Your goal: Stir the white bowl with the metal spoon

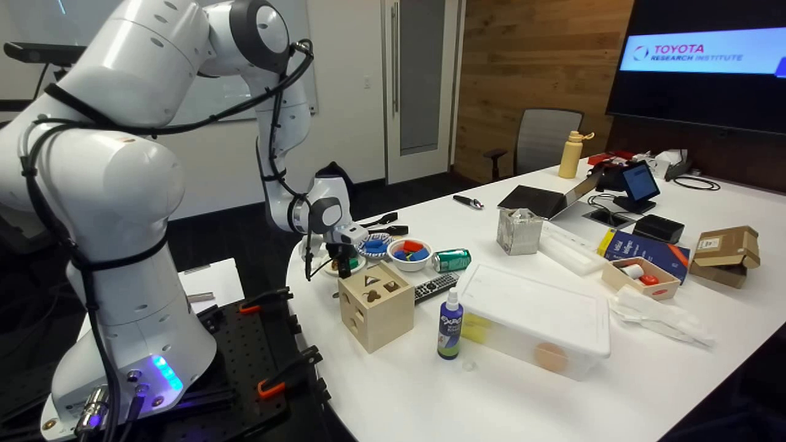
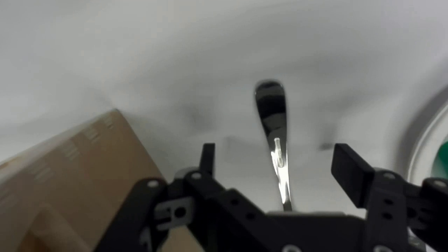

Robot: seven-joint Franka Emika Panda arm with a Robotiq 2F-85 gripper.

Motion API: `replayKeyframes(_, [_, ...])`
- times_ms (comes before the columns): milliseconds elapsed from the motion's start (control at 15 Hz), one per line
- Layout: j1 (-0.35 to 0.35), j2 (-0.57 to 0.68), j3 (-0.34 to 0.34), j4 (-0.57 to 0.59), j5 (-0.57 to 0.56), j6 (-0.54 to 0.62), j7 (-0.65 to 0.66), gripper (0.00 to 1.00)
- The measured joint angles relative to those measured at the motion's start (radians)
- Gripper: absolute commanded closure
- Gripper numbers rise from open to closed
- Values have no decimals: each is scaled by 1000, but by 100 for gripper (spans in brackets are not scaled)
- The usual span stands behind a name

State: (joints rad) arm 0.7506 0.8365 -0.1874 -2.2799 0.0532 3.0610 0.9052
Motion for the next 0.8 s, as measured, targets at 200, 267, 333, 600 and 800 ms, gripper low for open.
replayKeyframes(200, [38, -47, -53, -2, 0, -1, -16, 0])
replayKeyframes(267, [47, -72, -70, -2, 0, -2, -25, 0])
replayKeyframes(333, [53, -100, -85, -2, 0, -6, -42, 0])
replayKeyframes(600, [58, -219, -129, 9, -9, -69, -128, 0])
replayKeyframes(800, [53, -292, -148, 43, -50, -164, -166, 0])
